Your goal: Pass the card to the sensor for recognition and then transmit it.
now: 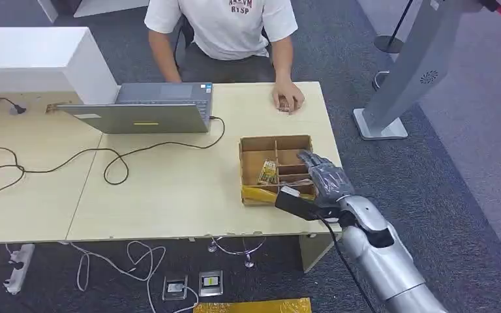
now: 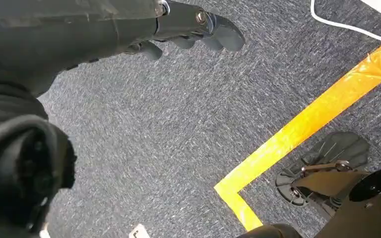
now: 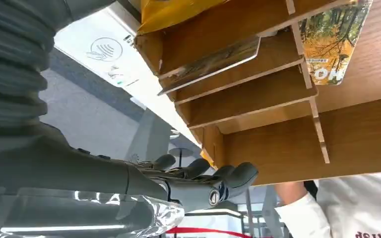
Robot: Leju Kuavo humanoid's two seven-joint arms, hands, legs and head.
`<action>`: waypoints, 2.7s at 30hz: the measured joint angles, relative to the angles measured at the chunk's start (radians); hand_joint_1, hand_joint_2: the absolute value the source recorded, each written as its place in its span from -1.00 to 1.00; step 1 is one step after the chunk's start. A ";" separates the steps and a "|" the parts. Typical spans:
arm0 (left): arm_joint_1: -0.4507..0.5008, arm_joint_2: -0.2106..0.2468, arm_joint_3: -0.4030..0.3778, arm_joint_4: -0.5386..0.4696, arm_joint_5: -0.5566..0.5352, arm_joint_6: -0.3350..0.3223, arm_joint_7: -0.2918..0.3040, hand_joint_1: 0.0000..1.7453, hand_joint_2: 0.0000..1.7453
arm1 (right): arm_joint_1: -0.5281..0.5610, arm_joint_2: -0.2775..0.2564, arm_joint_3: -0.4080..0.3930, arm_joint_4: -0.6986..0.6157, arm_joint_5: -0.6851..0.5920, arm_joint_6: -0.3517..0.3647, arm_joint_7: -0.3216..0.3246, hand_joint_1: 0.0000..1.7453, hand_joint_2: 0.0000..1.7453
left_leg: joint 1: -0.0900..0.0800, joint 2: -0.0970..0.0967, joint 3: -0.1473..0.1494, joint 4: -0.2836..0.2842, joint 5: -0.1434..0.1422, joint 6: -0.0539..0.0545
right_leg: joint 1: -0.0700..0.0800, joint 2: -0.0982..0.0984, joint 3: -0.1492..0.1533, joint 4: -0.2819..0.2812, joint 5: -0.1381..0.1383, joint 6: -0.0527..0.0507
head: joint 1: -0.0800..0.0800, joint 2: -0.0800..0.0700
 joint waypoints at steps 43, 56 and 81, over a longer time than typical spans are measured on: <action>-0.008 0.002 0.000 0.000 -0.030 -0.013 0.000 -1.00 -1.00 | -0.028 0.009 0.013 0.017 -0.055 0.012 0.002 1.00 1.00 | 0.000 0.000 0.000 0.000 0.000 0.000 | 0.000 0.000 0.000 0.000 0.000 0.000 | 0.000 0.000; -0.007 0.000 0.000 0.000 -0.034 -0.014 -0.006 -1.00 -1.00 | -0.091 0.015 -0.018 0.026 -0.039 -0.024 -0.014 1.00 1.00 | 0.000 0.000 0.000 0.000 0.000 0.000 | 0.000 0.000 0.000 0.000 0.000 0.000 | 0.000 0.000; -0.011 -0.010 -0.024 0.000 -0.089 -0.030 -0.028 -1.00 -1.00 | -0.376 0.004 -0.157 0.095 0.024 -0.019 -0.140 1.00 1.00 | 0.000 0.000 0.000 0.000 0.000 0.000 | 0.000 0.001 0.000 0.000 0.000 0.000 | 0.000 0.000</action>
